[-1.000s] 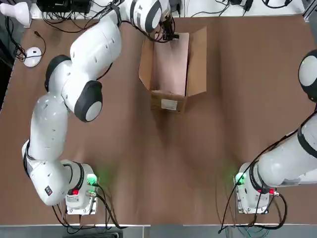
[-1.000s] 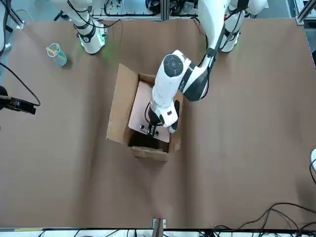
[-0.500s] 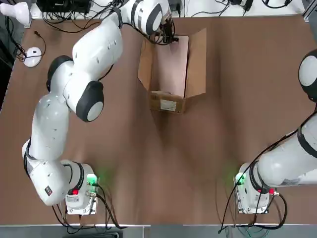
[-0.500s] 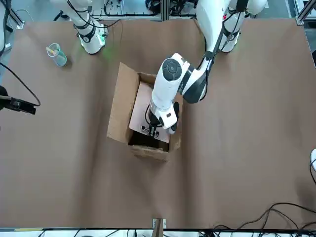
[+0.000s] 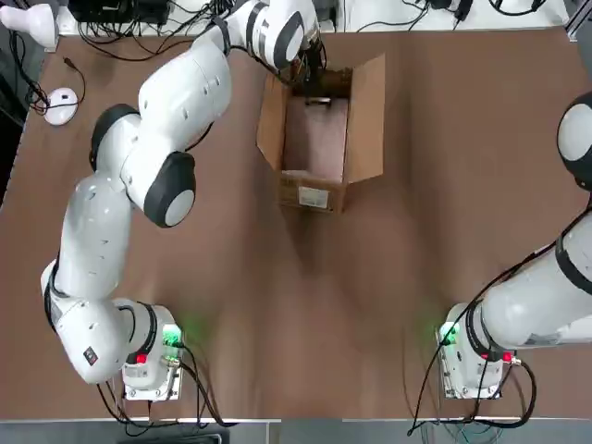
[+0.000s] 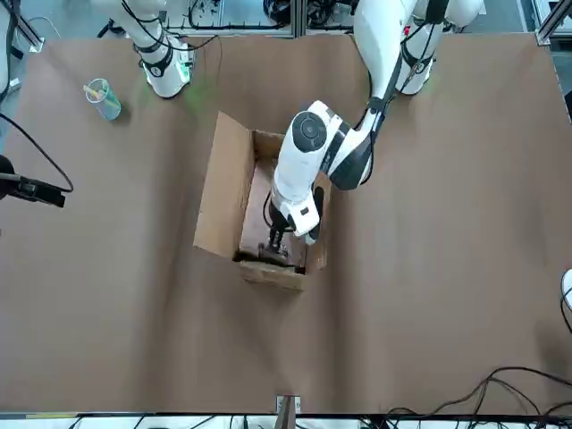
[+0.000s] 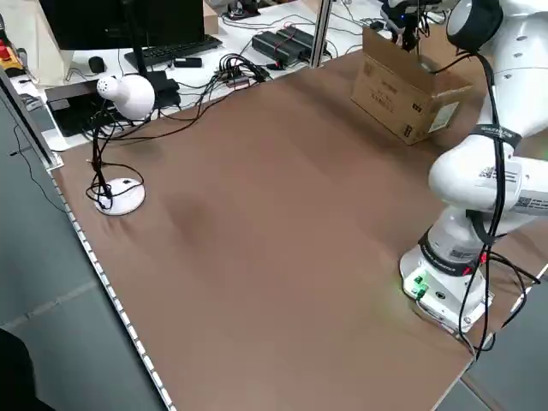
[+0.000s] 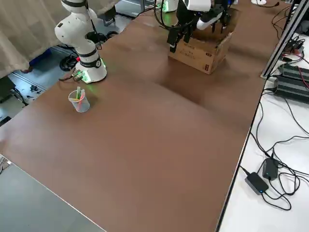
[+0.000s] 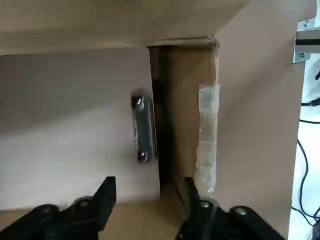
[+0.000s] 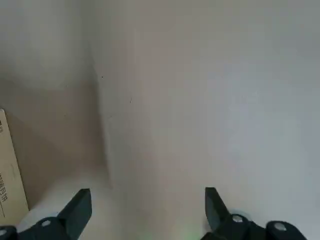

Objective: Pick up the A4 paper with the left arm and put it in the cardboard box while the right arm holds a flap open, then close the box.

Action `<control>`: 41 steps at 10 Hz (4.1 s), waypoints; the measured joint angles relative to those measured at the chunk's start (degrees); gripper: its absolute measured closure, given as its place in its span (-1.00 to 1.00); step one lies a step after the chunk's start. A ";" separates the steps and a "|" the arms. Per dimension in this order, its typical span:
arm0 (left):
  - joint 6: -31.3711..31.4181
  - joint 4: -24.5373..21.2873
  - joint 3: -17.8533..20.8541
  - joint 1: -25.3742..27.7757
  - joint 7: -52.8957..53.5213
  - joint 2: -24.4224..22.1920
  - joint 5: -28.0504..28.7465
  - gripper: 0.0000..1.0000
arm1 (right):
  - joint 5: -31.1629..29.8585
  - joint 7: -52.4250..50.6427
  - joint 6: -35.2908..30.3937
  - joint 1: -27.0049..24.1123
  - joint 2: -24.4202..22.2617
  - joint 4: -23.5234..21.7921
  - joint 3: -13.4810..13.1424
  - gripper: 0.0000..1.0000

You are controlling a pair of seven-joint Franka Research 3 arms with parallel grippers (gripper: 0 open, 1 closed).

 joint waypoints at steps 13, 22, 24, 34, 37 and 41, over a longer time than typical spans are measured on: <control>-26.22 -2.09 0.87 16.52 22.36 -11.03 -9.79 0.87 | 14.14 6.68 -6.06 6.89 7.18 -8.65 0.34 -1.00; -14.23 -0.54 -3.97 11.36 14.40 -6.70 -13.11 0.91 | 21.74 8.36 0.55 12.25 11.15 -10.69 0.62 0.09; -11.58 -1.00 -3.99 10.24 14.26 -4.25 -13.11 0.91 | 21.80 11.39 2.19 14.92 13.05 -10.73 0.68 0.61; -6.83 0.37 -2.29 7.92 14.02 -1.51 -10.13 0.89 | 32.90 21.25 2.51 19.60 13.26 -8.74 0.64 0.98; -15.26 0.81 2.23 10.00 14.90 -9.18 -7.21 0.79 | 35.58 24.33 4.55 23.93 13.26 -7.96 0.77 0.98; -26.34 0.65 2.50 23.27 38.80 -13.10 0.13 -0.19 | 35.65 28.98 13.34 29.82 15.41 -8.32 0.79 0.98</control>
